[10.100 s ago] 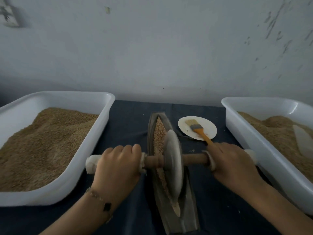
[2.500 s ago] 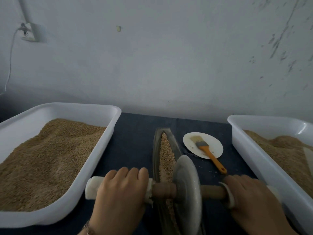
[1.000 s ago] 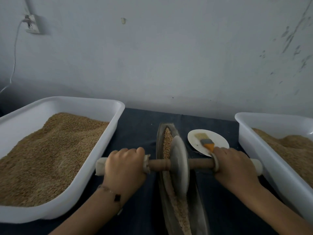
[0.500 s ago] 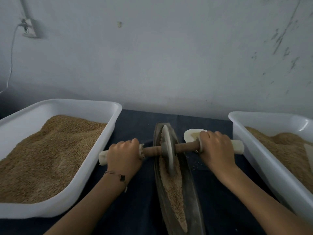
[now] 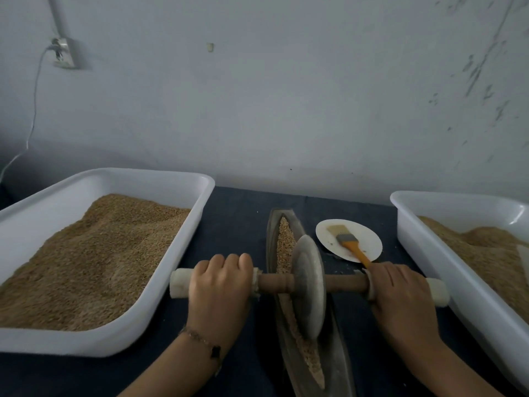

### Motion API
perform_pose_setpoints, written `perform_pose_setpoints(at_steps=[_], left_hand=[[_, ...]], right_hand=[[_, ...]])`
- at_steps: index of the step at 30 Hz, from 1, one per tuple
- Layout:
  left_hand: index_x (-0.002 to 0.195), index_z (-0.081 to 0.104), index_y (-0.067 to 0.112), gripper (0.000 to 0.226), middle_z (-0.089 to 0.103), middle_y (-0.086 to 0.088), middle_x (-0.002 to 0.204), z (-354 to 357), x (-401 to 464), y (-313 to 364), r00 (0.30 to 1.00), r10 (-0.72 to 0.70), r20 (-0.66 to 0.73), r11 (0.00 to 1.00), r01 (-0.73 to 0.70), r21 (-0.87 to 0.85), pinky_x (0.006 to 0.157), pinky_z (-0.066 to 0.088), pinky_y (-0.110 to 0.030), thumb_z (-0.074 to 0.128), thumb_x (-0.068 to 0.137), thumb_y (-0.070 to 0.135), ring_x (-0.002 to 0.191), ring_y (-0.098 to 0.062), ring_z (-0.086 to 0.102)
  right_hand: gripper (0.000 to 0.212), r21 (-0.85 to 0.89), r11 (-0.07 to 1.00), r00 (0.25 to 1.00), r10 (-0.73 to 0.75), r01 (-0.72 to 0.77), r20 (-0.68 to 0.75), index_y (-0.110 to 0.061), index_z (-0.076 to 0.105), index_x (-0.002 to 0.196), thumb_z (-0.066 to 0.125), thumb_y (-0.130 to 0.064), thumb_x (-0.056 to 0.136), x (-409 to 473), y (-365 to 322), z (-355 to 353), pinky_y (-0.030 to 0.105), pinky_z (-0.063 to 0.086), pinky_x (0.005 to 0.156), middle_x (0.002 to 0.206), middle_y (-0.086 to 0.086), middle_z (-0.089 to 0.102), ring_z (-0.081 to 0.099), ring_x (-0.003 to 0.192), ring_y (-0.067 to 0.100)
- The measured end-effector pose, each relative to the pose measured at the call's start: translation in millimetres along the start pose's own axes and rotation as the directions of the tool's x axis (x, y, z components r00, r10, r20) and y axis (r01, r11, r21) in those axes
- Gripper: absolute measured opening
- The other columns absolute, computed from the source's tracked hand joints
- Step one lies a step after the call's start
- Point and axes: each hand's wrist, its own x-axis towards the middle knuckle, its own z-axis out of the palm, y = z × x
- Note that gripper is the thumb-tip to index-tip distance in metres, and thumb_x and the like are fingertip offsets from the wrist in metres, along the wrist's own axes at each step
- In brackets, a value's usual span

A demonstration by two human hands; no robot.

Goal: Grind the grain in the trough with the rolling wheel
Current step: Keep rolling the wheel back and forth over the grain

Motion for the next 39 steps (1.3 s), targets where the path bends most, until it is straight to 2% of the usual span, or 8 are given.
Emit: perform_pose_setpoints(at_steps=[4, 8, 15, 22, 28, 33, 36, 39], left_hand=[[0.065, 0.042, 0.024, 0.031, 0.045, 0.009, 0.057, 9.5, 31.5, -9.2, 0.983, 0.007, 0.183, 0.997, -0.022, 0.076, 0.056, 0.031, -0.026, 0.07, 0.071, 0.035, 0.053, -0.012, 0.042], [0.064, 0.04, 0.026, 0.027, 0.046, 0.01, 0.062, 24.4, 69.9, -19.5, 0.921, -0.081, 0.38, 0.996, 0.059, 0.07, 0.057, 0.036, -0.025, 0.053, 0.084, 0.039, 0.057, -0.009, 0.045], [0.067, 0.054, 0.021, 0.014, 0.057, 0.003, 0.066, 32.8, 103.8, -26.5, 0.775, -0.155, 0.612, 0.984, 0.176, 0.026, 0.054, 0.039, -0.024, 0.055, 0.077, 0.03, 0.059, -0.012, 0.053], [0.068, 0.051, 0.025, 0.019, 0.055, 0.007, 0.066, 37.3, 70.5, -25.6, 0.826, -0.221, 0.518, 0.969, 0.245, 0.023, 0.052, 0.037, -0.024, 0.055, 0.083, 0.036, 0.058, -0.008, 0.051], [0.077, 0.037, 0.026, 0.023, 0.052, 0.01, 0.074, 12.0, 10.2, -15.8, 0.961, -0.143, 0.236, 0.989, 0.146, 0.007, 0.058, 0.027, -0.026, 0.049, 0.09, 0.041, 0.064, -0.01, 0.045], [0.061, 0.042, 0.024, 0.045, 0.047, 0.009, 0.048, -27.8, -11.3, -6.9, 0.965, 0.02, 0.26, 0.996, 0.004, -0.09, 0.045, 0.023, -0.02, 0.084, 0.049, 0.03, 0.04, -0.012, 0.047], [0.076, 0.033, 0.029, 0.026, 0.039, 0.012, 0.063, -21.4, -18.9, -8.0, 0.94, -0.063, 0.336, 0.997, 0.074, -0.019, 0.046, 0.014, -0.019, 0.056, 0.082, 0.041, 0.059, -0.007, 0.042], [0.081, 0.032, 0.031, 0.018, 0.04, 0.011, 0.072, -11.1, -13.3, -10.8, 0.924, -0.108, 0.366, 0.994, 0.109, 0.018, 0.046, 0.014, -0.02, 0.043, 0.089, 0.043, 0.069, -0.008, 0.048]], right_hand=[[0.032, 0.005, 1.0, 0.991, 0.024, -0.025, 0.129, -0.016, 0.056, 0.076, 0.081, -0.006, 0.059, 22.1, 4.0, 11.4, 0.032, 0.037, 0.052, 0.067, 0.001, 0.056, 0.051, 0.058, 0.022], [0.03, -0.041, 0.998, 0.94, 0.065, -0.055, 0.334, -0.026, 0.063, 0.105, 0.067, -0.024, 0.076, 61.1, 9.6, 24.4, 0.035, 0.043, 0.064, 0.086, -0.002, 0.068, 0.061, 0.078, 0.023], [0.007, -0.024, 0.992, 0.823, 0.116, -0.123, 0.556, -0.028, 0.048, 0.075, 0.054, -0.024, 0.077, 108.5, 8.4, 32.0, 0.03, 0.03, 0.057, 0.067, -0.011, 0.045, 0.046, 0.068, 0.018], [0.012, -0.131, 0.991, 0.946, 0.046, -0.004, 0.322, -0.025, 0.048, 0.078, 0.059, -0.022, 0.08, 90.9, -2.9, 19.3, 0.032, 0.036, 0.063, 0.077, -0.003, 0.061, 0.05, 0.068, 0.018], [0.029, -0.084, 0.995, 0.987, -0.045, 0.059, 0.157, -0.014, 0.062, 0.077, 0.082, -0.004, 0.058, 47.6, -13.7, -20.4, 0.032, 0.033, 0.058, 0.069, 0.002, 0.06, 0.055, 0.063, 0.024], [0.041, -0.04, 0.99, 0.986, -0.127, 0.132, 0.105, -0.015, 0.053, 0.065, 0.083, 0.004, 0.044, 19.9, -11.7, -54.5, 0.03, 0.026, 0.052, 0.059, 0.001, 0.052, 0.049, 0.052, 0.023], [0.044, -0.035, 0.987, 0.983, -0.151, 0.156, 0.103, -0.015, 0.052, 0.062, 0.082, 0.005, 0.038, 22.4, -13.8, -60.2, 0.031, 0.026, 0.051, 0.057, 0.001, 0.051, 0.048, 0.051, 0.023], [0.041, -0.04, 0.99, 0.988, -0.129, 0.132, 0.086, -0.014, 0.052, 0.06, 0.082, 0.004, 0.039, 27.4, -17.4, -51.4, 0.03, 0.026, 0.05, 0.055, 0.002, 0.051, 0.048, 0.048, 0.024]])
